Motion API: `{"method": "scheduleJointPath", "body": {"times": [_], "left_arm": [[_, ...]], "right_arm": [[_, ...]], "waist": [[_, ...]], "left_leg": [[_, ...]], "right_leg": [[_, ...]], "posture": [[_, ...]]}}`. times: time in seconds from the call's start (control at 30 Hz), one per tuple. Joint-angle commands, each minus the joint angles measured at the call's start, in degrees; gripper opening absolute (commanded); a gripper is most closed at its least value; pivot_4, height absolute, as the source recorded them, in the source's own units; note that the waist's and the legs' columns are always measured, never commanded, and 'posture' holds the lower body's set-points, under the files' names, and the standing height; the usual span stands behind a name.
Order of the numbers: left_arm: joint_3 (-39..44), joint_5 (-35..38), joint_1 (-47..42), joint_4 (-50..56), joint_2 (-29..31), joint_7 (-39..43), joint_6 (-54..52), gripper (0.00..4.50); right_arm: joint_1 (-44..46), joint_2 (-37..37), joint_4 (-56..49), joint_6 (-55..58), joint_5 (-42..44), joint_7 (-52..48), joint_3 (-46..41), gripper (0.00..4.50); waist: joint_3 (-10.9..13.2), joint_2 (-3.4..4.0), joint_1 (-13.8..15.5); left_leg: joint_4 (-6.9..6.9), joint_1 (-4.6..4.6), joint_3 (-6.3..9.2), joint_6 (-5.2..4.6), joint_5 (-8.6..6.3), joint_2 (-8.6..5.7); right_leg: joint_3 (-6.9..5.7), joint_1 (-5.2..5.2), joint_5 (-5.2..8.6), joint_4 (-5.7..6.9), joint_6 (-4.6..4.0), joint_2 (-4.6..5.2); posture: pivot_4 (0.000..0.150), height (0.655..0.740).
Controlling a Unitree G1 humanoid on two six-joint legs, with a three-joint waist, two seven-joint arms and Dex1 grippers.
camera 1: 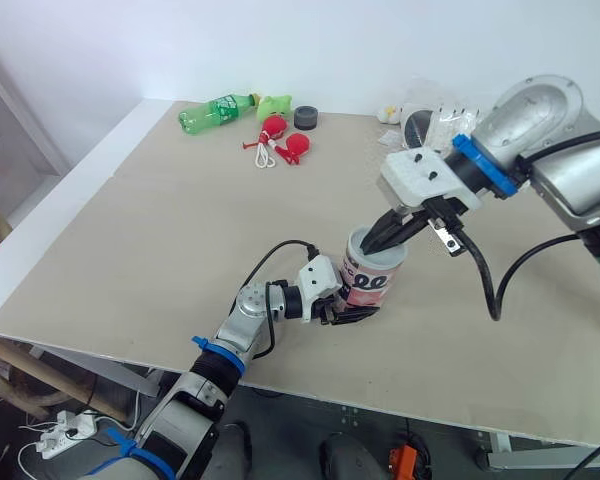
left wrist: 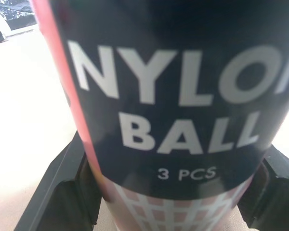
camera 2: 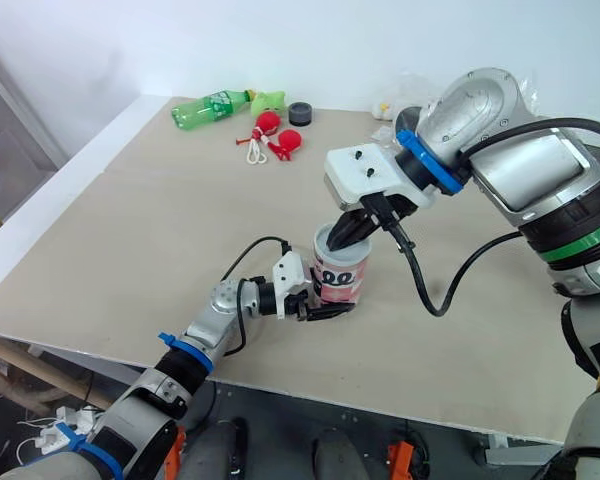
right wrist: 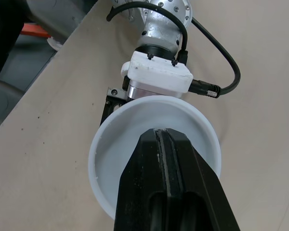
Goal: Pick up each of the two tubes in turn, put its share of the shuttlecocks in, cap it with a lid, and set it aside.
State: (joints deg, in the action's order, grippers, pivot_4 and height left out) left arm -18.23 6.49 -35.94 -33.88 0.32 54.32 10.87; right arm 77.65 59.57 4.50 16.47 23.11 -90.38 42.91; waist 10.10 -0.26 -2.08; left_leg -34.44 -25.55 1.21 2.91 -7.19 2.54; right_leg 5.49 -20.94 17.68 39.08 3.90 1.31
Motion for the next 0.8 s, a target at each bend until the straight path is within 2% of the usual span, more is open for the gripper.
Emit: {"method": "scheduleJointPath", "body": {"times": [0.03, 0.53, 0.8], "left_arm": [[-1.08, -2.13, 1.03, -2.55, 0.39, 0.03, -1.56, 3.04], [-1.02, -2.15, 1.18, -2.30, 0.51, 0.19, -1.59, 3.04], [-0.84, -2.28, 1.51, -1.99, 0.63, 0.40, -1.70, 3.04]], "right_arm": [[-1.86, -0.09, -1.23, -0.50, -2.35, -2.12, 1.01, 0.05], [-5.82, -2.18, -0.07, -1.10, -5.12, -2.12, 2.92, 0.05], [-4.87, -1.07, 1.74, -0.03, -4.75, -2.12, -1.46, 0.05]], "waist": [[-0.11, -0.13, 0.00], [-0.62, -0.57, -0.09], [-0.68, -0.62, -0.17]], "left_leg": [[0.00, 0.00, 0.00, 0.00, 0.00, 0.00], [0.02, 0.22, -0.02, 0.01, -0.01, 0.06], [0.05, 0.36, -0.03, 0.03, -0.02, 0.09]], "right_leg": [[0.00, 0.01, 0.00, 0.00, 0.00, 0.00], [0.00, 0.05, 0.06, 0.00, -0.01, -0.03], [0.00, 0.09, 0.12, 0.00, -0.01, -0.04]], "posture": [[0.150, 0.7400], [0.150, 0.7400], [0.150, 0.7400]]}}
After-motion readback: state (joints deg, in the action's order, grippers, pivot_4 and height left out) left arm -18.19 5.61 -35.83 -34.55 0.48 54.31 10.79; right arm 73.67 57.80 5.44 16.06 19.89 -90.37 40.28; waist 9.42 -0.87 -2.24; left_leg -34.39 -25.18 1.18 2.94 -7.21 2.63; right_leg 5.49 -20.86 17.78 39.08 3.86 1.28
